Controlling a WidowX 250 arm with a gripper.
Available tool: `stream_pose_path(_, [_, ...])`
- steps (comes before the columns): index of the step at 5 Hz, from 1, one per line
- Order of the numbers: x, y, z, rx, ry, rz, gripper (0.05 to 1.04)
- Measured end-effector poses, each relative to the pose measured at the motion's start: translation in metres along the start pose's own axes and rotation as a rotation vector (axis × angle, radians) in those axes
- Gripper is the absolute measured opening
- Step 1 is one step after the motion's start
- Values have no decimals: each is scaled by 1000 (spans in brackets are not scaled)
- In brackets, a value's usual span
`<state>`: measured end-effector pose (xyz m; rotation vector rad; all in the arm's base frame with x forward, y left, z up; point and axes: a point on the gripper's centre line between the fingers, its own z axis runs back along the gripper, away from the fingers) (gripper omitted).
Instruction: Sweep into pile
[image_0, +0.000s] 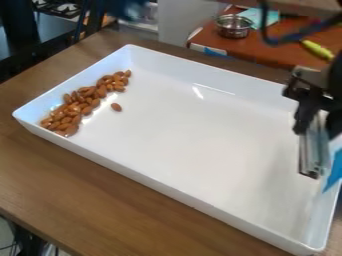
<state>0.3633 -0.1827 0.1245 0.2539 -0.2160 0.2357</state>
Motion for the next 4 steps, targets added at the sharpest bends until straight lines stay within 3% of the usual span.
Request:
stream_pose_path(1, [2, -11, -16, 26, -7, 7, 443])
stream_pose_path(2, [3, -10, -24, 42, -28, -5, 751])
stream_pose_path(3, [-3, 10, -20, 40, -5, -36, 989])
stream_pose_path(4, [6, 43, 24, -60, 3, -23, 1003])
